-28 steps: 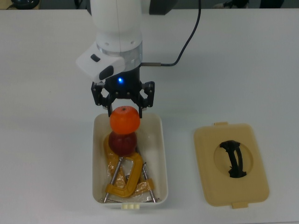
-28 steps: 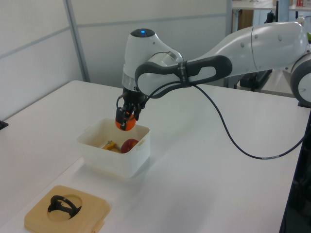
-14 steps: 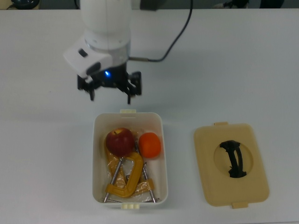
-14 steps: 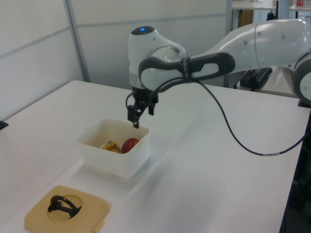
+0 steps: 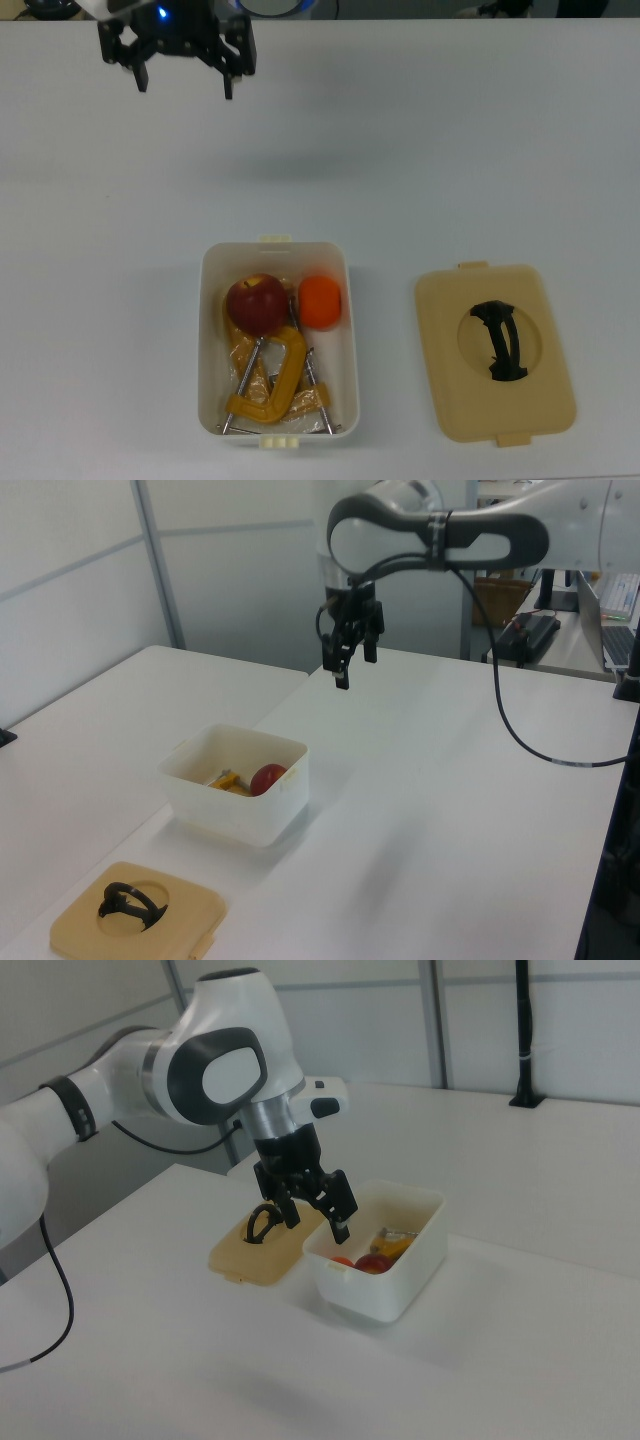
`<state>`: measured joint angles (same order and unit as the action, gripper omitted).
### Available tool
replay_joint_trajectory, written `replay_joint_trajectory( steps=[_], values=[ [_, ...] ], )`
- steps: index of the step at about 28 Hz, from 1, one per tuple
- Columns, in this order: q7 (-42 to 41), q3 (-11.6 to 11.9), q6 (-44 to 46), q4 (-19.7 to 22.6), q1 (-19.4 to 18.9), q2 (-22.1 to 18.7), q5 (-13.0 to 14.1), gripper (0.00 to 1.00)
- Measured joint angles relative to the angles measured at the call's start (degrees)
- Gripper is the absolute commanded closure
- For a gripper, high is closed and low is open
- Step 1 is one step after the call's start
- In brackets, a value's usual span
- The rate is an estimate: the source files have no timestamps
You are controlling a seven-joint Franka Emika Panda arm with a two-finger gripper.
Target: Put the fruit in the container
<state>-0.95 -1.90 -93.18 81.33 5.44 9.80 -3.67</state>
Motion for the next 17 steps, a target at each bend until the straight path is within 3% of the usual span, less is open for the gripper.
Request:
replay_joint_trajectory(
  steps=[5, 17],
  values=[
    [-1.9, 1.53, 0.66, 0.04, -0.07, -1.13, 1.67, 0.0],
    [-3.77, 1.5, 2.71, 0.13, -1.28, -1.33, 2.41, 0.0]
  ],
)
